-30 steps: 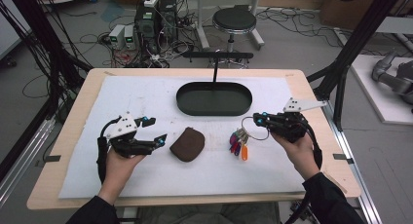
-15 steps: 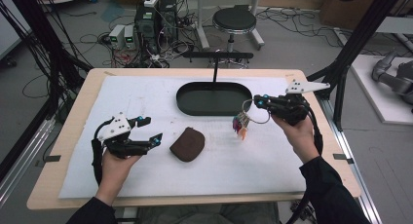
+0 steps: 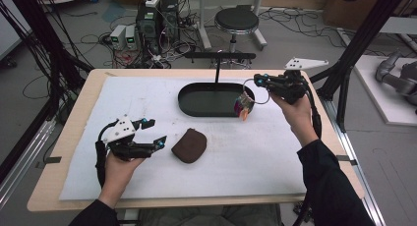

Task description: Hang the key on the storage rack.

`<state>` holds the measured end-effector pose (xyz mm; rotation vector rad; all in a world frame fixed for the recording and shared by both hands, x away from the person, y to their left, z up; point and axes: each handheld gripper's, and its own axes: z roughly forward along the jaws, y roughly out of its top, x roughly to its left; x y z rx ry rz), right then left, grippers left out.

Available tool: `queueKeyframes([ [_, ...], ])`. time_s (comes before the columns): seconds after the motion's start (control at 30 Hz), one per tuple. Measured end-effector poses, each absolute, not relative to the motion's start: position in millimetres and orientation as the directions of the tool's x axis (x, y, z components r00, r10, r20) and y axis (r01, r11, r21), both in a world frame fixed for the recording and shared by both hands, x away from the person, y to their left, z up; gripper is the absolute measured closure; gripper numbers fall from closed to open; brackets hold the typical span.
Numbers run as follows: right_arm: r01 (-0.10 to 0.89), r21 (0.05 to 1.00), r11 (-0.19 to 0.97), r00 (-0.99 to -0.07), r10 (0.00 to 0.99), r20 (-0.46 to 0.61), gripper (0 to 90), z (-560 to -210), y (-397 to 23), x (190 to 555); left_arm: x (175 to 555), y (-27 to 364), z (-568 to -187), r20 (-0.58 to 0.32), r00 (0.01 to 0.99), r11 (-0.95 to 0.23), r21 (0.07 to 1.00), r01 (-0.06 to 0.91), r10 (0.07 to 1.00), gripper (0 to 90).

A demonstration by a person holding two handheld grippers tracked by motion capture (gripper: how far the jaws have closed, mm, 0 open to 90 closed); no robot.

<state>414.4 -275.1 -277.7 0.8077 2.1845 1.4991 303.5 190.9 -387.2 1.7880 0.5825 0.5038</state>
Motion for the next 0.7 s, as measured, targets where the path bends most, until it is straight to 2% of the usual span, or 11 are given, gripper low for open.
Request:
queueKeyframes([
  [0.7, 0.288, 0.917, 0.275, -0.698, 0.716, 0.005, 88.0, -271.8, -259.2, 481.5, 303.9, 181.5, -390.4, 0.058, 0.797, -0.265, 0.955, 0.130, 0.601, 29.0],
])
